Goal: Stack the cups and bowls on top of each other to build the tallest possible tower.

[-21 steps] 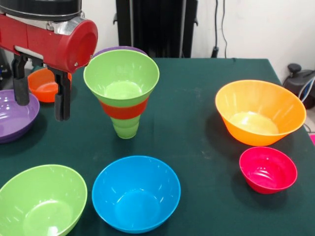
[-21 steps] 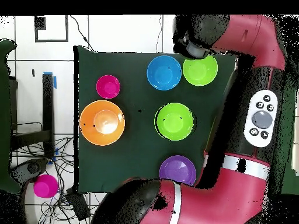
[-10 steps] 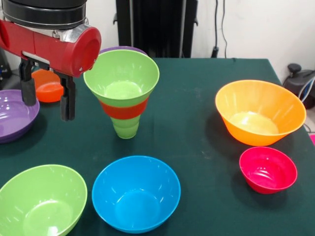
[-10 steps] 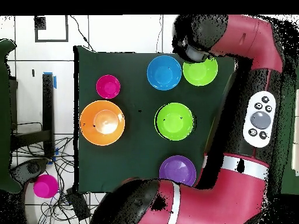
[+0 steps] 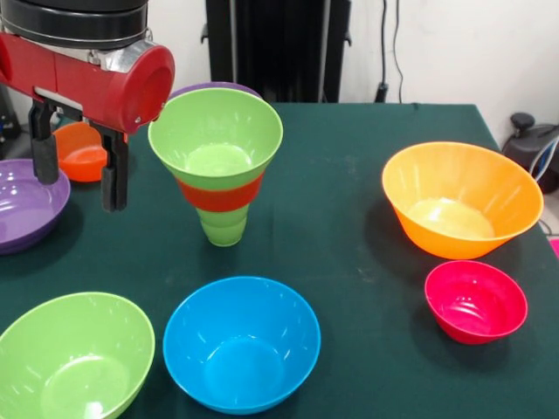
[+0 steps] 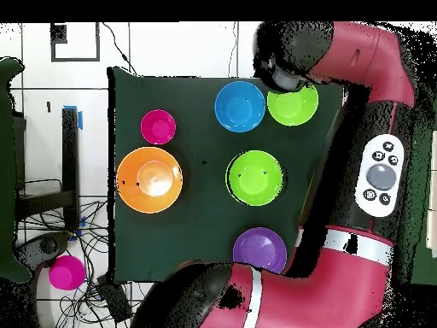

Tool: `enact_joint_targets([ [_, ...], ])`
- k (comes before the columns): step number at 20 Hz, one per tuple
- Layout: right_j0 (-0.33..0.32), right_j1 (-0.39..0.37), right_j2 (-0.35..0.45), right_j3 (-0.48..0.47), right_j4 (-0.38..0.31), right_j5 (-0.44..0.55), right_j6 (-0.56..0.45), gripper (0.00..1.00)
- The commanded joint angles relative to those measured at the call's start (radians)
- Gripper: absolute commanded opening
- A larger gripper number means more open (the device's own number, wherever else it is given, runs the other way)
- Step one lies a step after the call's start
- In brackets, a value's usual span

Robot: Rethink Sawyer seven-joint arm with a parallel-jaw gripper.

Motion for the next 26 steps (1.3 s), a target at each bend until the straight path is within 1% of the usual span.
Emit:
enact_joint_targets([
  [1,0.023,0.015,0.059,0.072,0.01,0.016,-0.002,1.0],
  [3,0.023,0.024,0.066,0.062,0.016,0.025,-0.007,1.0],
  [4,0.02,0.023,0.068,0.072,0.018,0.013,-0.013,1.0],
  [6,0.014,0.038,0.073,0.045,0.018,0.021,-0.026,1.0],
  [13,0.01,0.051,0.077,0.024,0.018,0.027,-0.048,1.0],
  [20,0.012,0.028,0.066,0.059,0.018,0.017,-0.037,1.0],
  [26,0.015,0.027,0.066,0.081,0.017,-0.014,-0.028,1.0],
])
